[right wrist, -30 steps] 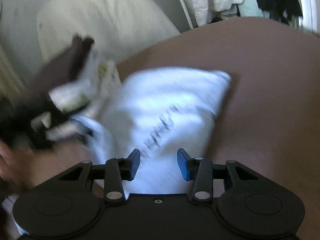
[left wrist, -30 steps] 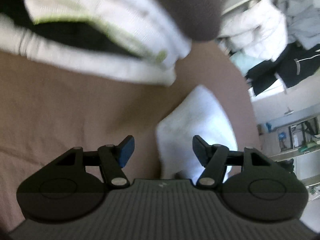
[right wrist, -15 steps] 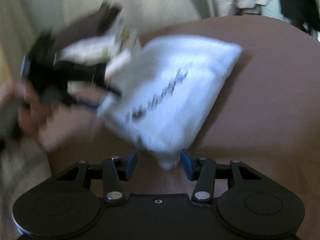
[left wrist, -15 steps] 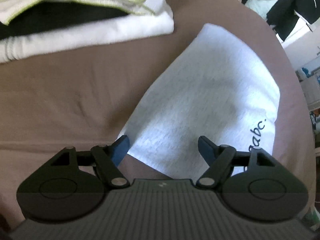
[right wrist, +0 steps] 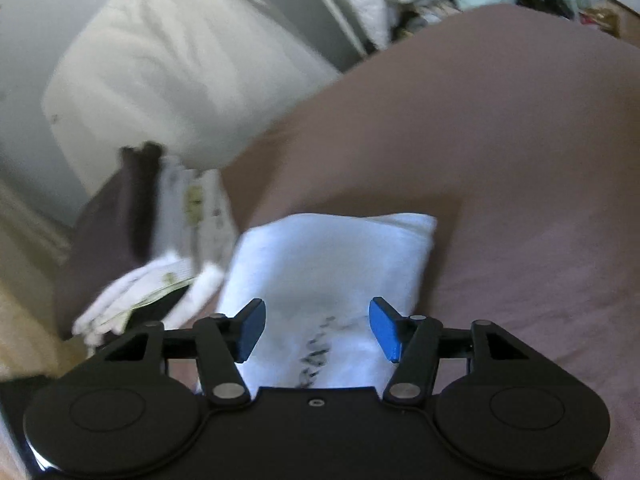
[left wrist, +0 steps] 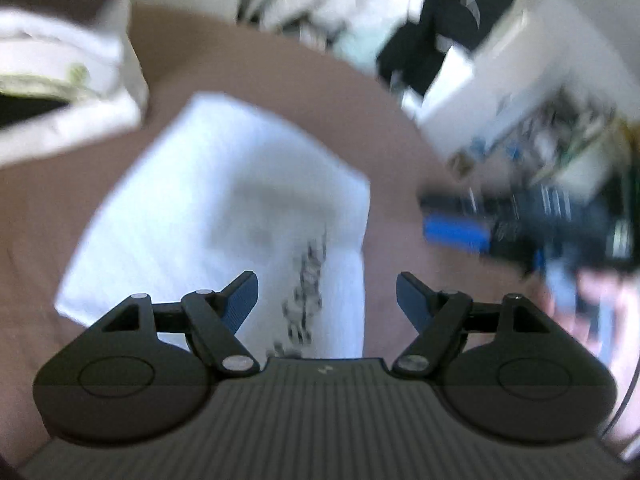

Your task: Fold clothes

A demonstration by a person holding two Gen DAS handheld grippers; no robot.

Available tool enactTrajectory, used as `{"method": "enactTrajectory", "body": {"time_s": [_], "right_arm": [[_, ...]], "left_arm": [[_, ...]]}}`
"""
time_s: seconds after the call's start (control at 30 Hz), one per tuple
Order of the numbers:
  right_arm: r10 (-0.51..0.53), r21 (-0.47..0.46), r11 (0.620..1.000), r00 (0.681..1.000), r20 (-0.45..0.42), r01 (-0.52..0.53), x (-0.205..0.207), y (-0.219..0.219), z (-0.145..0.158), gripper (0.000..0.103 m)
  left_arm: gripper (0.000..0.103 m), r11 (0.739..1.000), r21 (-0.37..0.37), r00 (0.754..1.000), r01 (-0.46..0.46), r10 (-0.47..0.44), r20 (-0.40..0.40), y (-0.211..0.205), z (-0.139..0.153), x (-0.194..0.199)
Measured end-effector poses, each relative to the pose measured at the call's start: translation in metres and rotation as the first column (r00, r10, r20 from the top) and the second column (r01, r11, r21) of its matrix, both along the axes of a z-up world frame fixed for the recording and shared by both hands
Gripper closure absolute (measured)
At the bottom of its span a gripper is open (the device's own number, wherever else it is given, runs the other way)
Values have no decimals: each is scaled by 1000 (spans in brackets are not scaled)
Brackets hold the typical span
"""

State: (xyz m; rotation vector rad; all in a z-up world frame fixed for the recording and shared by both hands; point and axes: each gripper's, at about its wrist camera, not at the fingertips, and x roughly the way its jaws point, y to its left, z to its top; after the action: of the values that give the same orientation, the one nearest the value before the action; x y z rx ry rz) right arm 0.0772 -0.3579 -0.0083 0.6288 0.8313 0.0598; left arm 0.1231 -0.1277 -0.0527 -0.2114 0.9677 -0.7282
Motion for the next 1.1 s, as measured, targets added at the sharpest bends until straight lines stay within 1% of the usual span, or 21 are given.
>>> {"method": "enactTrajectory", "body": {"time_s": [0.03,0.07,0.1,0.17,0.23,0.37,0.4,0.47,0.5,0.53,0.57,0.63,0.67,0.7,0.73,0.87,0.93,0.97,1.0,1.03,1.1], "right_arm": [[-11,-1,1000,1000,-15,11,4,-3,-5,40],[-22,-1,1000,999,-29,22,7,-6,-10,40],[-33,4,999,999,-39,33,7,-9,-17,40],[-42,31,999,998,-46,43,4,-13,-31,40],[-43,83,995,998,-40,46,4,-18,-46,40],[-72,150,986,997,-41,78,21,-32,-81,35],[-84,148,985,996,-33,88,27,-34,-90,35],[-105,144,984,994,-12,106,39,-36,-107,36],[-100,142,985,995,27,95,43,-36,-110,50],[-92,134,987,994,64,83,48,-35,-112,72],[-73,103,993,993,91,63,53,-34,-107,74],[-56,50,998,988,145,49,58,-34,-93,85],[-86,52,996,979,182,78,56,-40,-85,86],[-113,54,993,969,219,104,54,-45,-78,94],[-126,41,992,960,250,120,52,-51,-74,96],[-136,17,991,974,182,135,57,-59,-78,98],[-140,-52,987,975,173,151,46,-48,-67,83],[-181,-39,981,967,178,191,35,-45,-63,76],[-220,-19,974,958,184,228,22,-42,-59,48],[-247,43,969,950,189,244,6,-40,-59,32],[-270,162,957,945,183,242,-25,-33,-64,24]], "left_arm": [[27,996,73,999,41,-42,20,-16,-4,-6],[26,979,180,991,97,-112,72,-34,-8,-13],[26,945,293,974,148,-190,121,-53,-12,-21],[26,899,391,950,196,-272,150,-73,-17,-28],[26,897,380,949,227,-292,122,-77,-22,-23],[21,939,270,973,214,-230,29,-71,-25,-6],[21,941,268,977,207,-215,0,-73,-30,0],[21,929,318,982,190,-184,-49,-76,-40,7],[21,935,308,984,176,-161,-71,-73,-41,12],[21,943,292,986,160,-138,-93,-69,-42,16],[23,952,268,986,145,-118,-115,-64,-43,19],[24,964,234,984,129,-96,-148,-56,-45,21],[24,965,227,983,131,-97,-157,-53,-47,19],[24,966,222,980,135,-98,-171,-51,-49,17],[24,966,218,979,138,-99,-177,-49,-49,17],[26,976,181,979,118,-83,-188,-36,-40,18],[26,982,179,986,66,-37,-161,-24,-27,22],[26,985,173,991,25,-1,-135,-14,-19,24],[25,986,162,993,-32,50,-107,0,-10,26],[24,984,155,991,-87,102,-91,12,-4,29],[22,964,157,970,-217,231,-78,37,0,36]]}}
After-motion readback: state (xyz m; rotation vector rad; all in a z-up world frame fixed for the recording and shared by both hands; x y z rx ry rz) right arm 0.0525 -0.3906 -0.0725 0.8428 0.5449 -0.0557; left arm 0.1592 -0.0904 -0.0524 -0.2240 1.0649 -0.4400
